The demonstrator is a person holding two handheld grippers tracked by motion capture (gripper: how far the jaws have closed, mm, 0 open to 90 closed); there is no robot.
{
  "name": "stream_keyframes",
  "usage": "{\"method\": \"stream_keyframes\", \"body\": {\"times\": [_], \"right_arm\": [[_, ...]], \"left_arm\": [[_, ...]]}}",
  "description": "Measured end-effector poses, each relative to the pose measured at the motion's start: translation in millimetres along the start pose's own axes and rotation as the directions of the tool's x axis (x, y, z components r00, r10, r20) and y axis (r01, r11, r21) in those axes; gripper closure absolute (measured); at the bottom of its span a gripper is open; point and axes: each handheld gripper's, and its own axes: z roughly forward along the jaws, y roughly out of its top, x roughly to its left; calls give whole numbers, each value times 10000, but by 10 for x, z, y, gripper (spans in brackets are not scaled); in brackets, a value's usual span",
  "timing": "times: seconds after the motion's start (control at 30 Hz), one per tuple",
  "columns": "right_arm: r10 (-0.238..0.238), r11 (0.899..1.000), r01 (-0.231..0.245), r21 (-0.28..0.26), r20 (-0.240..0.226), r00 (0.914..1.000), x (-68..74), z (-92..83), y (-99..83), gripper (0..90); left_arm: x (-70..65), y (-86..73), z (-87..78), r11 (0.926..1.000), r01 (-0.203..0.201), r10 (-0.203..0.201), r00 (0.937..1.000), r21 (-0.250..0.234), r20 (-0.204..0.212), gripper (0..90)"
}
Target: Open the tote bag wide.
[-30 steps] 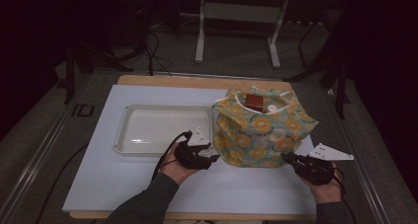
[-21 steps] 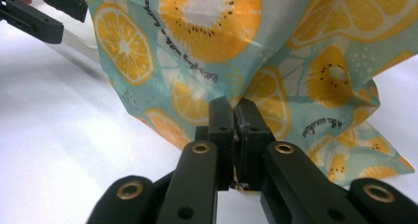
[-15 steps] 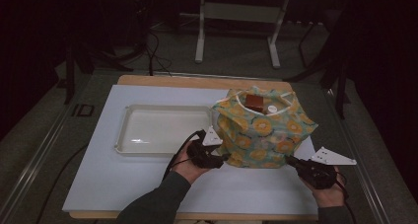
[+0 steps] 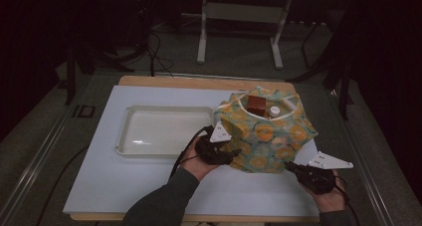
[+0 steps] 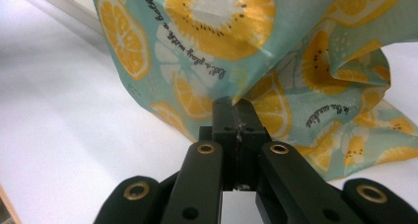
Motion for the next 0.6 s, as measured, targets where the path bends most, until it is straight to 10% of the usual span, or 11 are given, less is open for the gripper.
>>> {"method": "stream_keyframes", "body": {"times": [0.6], "right_arm": [[-448, 9939, 450, 1011, -47, 9990, 78, 180, -73, 900]], "left_arm": [[-131, 117, 31, 10000, -15, 15, 9999, -20, -130, 576]]}}
